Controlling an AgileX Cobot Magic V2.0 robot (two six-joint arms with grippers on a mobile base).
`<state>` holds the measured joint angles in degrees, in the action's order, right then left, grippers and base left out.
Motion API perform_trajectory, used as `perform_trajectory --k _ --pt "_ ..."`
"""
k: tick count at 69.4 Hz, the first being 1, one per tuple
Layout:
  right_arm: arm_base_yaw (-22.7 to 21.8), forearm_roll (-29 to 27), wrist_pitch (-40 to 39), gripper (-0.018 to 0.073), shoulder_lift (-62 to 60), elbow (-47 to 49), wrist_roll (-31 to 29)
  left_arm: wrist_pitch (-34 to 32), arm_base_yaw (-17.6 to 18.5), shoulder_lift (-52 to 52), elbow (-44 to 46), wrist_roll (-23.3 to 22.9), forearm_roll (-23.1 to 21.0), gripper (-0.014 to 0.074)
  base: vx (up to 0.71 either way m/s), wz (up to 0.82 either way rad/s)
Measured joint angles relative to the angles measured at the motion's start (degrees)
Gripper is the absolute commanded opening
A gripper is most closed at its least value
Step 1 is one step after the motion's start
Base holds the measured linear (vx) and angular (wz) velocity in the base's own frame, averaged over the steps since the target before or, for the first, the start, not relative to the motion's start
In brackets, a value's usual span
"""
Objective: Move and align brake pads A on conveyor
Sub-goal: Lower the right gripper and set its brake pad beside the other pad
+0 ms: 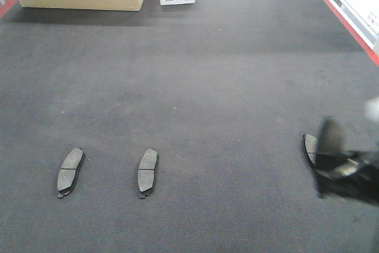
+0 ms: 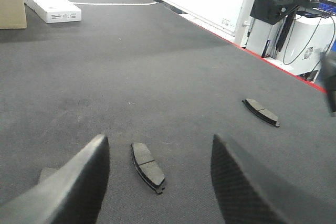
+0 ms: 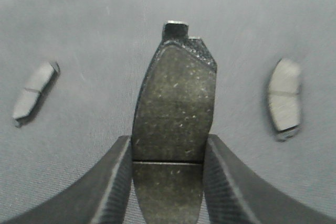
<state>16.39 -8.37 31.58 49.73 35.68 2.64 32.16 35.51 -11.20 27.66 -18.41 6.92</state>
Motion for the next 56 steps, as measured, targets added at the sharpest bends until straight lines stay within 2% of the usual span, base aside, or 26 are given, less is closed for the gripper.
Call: perform_trajectory --k 20,35,44,56 --pt "0.0 -8.1 -1.0 0.0038 28.0 12.1 -4.5 0.0 0.0 0.0 0.0 0.0 0.0 0.0404 0.00 0.00" --pt "0.0 -9.7 2.1 0.0073 46.0 20.8 -5.1 0.0 0.0 0.0 0.0 0.0 0.0 0.0404 0.00 0.00" --pt "0.0 -10.3 3.3 0.0162 52.8 24.5 -3.6 0.0 0.0 0.0 0.0 0.0 0.0 0.0404 0.00 0.00" --pt "0.0 -11.9 3.8 0.0365 57.0 28.8 -3.3 0.1 0.0 0.0 0.0 0.0 0.0 0.0404 0.00 0.00"
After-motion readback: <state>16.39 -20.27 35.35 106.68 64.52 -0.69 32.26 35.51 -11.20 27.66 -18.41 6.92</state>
